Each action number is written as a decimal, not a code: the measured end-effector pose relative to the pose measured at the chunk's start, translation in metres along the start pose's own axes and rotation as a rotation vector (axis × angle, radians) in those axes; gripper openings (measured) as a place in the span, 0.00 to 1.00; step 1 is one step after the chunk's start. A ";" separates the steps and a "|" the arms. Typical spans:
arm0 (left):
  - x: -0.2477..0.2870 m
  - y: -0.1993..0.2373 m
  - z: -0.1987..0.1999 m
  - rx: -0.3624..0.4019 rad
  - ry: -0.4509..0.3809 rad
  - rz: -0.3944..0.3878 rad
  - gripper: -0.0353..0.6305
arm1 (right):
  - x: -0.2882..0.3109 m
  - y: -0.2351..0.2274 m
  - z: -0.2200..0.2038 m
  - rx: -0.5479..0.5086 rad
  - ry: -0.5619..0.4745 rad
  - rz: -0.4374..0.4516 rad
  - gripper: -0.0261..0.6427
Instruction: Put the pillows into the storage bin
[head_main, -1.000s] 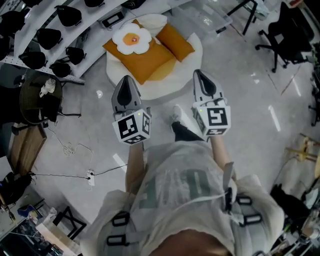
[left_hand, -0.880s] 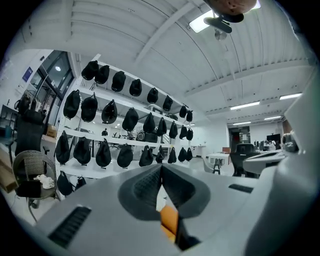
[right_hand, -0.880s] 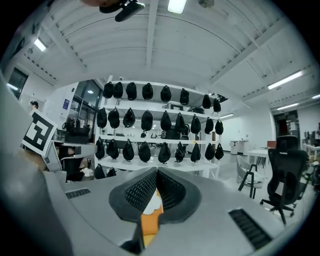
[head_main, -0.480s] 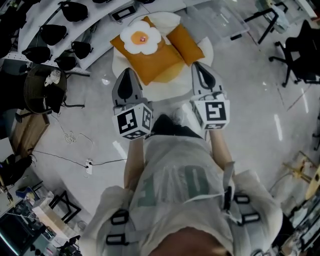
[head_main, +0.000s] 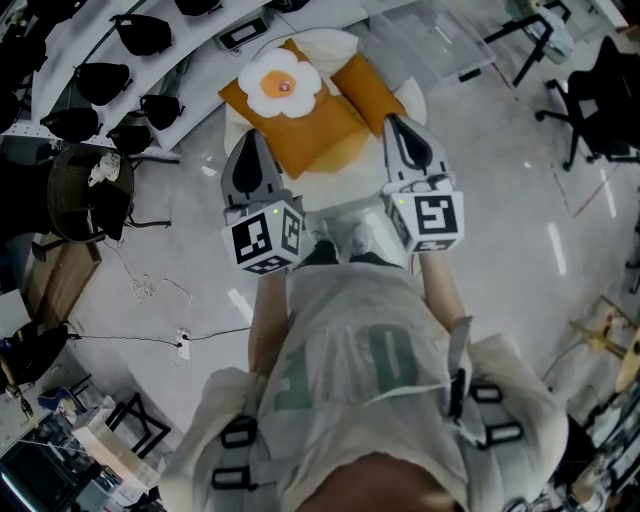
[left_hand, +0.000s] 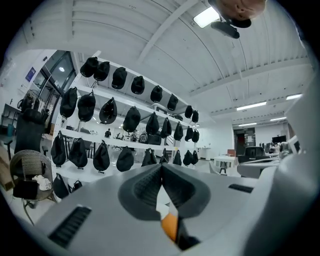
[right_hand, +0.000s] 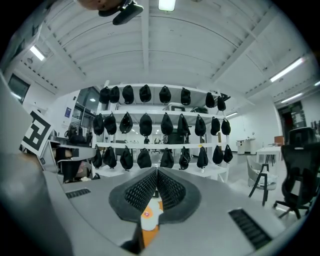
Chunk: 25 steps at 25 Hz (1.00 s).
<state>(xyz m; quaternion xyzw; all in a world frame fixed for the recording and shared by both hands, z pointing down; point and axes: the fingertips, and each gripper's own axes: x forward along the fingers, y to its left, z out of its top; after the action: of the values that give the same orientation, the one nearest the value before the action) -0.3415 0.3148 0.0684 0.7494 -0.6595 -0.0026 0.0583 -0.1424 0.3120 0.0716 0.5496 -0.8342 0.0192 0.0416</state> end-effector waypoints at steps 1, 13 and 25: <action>0.002 0.004 0.002 -0.002 -0.004 0.001 0.06 | 0.002 0.000 0.000 0.001 0.004 -0.004 0.05; 0.025 0.069 0.005 -0.052 -0.012 0.009 0.06 | 0.054 0.037 -0.003 -0.009 0.052 -0.006 0.05; 0.064 0.101 0.000 -0.020 -0.027 0.149 0.06 | 0.124 0.025 -0.002 -0.044 0.042 0.090 0.05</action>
<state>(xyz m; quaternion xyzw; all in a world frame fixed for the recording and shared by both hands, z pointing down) -0.4326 0.2394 0.0819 0.6974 -0.7143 -0.0150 0.0567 -0.2139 0.2083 0.0849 0.5100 -0.8572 0.0143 0.0701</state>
